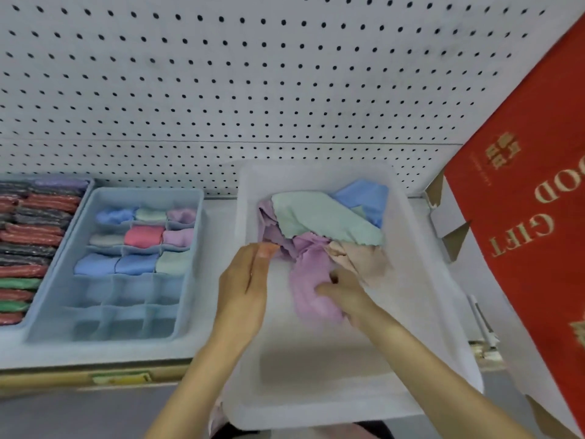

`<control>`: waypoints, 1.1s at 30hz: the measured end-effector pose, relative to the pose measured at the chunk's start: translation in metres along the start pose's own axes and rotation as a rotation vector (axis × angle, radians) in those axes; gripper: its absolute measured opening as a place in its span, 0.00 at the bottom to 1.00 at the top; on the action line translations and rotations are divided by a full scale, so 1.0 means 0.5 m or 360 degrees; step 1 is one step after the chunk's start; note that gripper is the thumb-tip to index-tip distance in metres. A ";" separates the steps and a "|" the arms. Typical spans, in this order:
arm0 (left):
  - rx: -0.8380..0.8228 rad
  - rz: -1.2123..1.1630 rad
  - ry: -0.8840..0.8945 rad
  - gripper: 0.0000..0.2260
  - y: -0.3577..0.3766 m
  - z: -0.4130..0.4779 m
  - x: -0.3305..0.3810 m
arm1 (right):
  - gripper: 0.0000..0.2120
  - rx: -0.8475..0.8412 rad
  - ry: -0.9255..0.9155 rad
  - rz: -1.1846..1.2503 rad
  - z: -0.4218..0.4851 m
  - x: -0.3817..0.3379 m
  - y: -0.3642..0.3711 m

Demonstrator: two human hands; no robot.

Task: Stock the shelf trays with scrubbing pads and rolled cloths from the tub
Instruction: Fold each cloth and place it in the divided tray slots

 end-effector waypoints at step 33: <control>-0.0120 0.0100 0.1143 0.09 0.005 -0.024 0.322 | 0.08 -0.0266 -0.0510 0.0534 -0.250 -0.318 -0.226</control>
Point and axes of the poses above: each hand's wrist, its own z-axis towards the middle knuckle, its own y-axis out of the palm, x = y × z, the point moved 8 cm from there along z, towards the middle knuckle, and after that the axes turned 12 degrees about x, right-handed, at the moved point
